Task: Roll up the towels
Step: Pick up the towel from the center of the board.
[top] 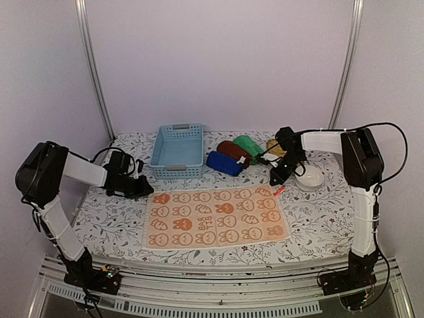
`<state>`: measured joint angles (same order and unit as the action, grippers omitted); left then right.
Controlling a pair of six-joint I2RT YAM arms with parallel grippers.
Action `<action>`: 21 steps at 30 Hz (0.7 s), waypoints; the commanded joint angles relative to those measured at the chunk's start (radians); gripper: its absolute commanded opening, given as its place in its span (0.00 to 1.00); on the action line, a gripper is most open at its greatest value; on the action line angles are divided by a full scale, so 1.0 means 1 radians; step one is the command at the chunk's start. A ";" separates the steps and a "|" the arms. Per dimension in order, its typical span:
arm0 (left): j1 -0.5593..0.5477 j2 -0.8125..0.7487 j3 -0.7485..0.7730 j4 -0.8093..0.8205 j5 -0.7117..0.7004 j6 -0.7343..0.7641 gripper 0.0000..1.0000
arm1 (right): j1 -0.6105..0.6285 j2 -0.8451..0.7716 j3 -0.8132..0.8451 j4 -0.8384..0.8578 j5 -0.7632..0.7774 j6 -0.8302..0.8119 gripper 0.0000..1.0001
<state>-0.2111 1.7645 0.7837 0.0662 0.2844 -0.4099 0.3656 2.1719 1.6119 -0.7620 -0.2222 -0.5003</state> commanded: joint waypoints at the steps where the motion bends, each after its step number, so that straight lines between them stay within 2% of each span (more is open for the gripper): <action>1: 0.003 0.010 -0.027 -0.080 -0.001 0.015 0.06 | 0.003 -0.014 -0.003 -0.001 -0.013 0.011 0.03; 3: 0.003 0.002 -0.020 -0.079 0.004 0.021 0.00 | 0.003 -0.015 -0.001 0.000 -0.010 0.011 0.03; 7: 0.003 -0.063 -0.030 -0.050 -0.005 0.026 0.00 | -0.012 -0.040 0.002 0.018 -0.020 0.017 0.03; 16: 0.003 -0.361 -0.143 0.090 -0.043 0.002 0.00 | -0.066 -0.122 0.010 0.054 -0.070 0.005 0.02; 21: 0.003 -0.409 -0.117 0.047 -0.023 -0.001 0.00 | -0.069 -0.162 -0.001 0.079 -0.109 -0.004 0.02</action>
<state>-0.2119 1.3769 0.6579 0.1226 0.2646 -0.4057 0.3061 2.0689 1.6119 -0.7170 -0.3012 -0.4938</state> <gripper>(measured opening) 0.023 0.025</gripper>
